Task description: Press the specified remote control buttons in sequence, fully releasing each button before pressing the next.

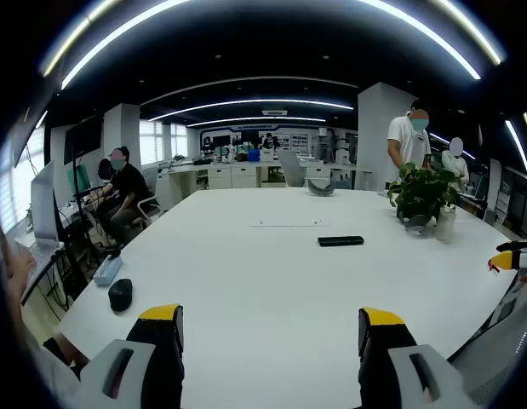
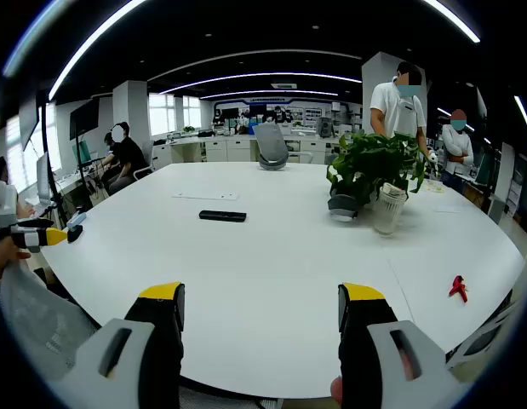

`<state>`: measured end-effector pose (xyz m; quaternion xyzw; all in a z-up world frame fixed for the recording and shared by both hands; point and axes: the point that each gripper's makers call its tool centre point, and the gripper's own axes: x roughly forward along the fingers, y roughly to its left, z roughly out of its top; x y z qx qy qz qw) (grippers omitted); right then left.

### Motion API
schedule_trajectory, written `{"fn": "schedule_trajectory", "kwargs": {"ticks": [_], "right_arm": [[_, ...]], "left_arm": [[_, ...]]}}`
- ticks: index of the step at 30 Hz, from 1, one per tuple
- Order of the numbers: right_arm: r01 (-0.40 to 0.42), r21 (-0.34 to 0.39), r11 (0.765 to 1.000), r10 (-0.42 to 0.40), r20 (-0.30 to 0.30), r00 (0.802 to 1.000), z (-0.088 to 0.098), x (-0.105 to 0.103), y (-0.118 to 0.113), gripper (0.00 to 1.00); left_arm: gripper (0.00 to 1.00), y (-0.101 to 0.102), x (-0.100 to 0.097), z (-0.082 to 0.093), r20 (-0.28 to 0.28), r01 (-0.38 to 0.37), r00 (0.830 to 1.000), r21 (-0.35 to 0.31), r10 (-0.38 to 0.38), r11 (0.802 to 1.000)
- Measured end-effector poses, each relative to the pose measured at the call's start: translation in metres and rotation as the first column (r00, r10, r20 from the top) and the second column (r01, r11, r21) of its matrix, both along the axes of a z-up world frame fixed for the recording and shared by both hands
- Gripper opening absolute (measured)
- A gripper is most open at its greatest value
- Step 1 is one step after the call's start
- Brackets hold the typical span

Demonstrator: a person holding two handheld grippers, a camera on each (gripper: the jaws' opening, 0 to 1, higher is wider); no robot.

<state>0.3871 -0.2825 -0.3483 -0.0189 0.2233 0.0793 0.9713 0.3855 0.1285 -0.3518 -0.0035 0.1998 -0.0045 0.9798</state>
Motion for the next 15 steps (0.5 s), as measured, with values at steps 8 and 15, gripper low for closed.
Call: {"fn": "schedule_trajectory", "kwargs": {"ticks": [8,15], "right_arm": [[0.012,0.0,1.0,-0.012,0.015,1.0,0.0031,0.0012,-0.001,0.91],[0.006,-0.007,1.0,-0.006,0.018,1.0,0.0039,0.0011,0.0013,0.95]], "left_arm": [[0.97,0.0006,0.0007,0.0006,0.004,-0.004,1.0,-0.002,0.004,1.0],[1.0,0.0018,0.0011,0.004,0.021,-0.013,1.0,-0.005,0.013,1.0]]}}
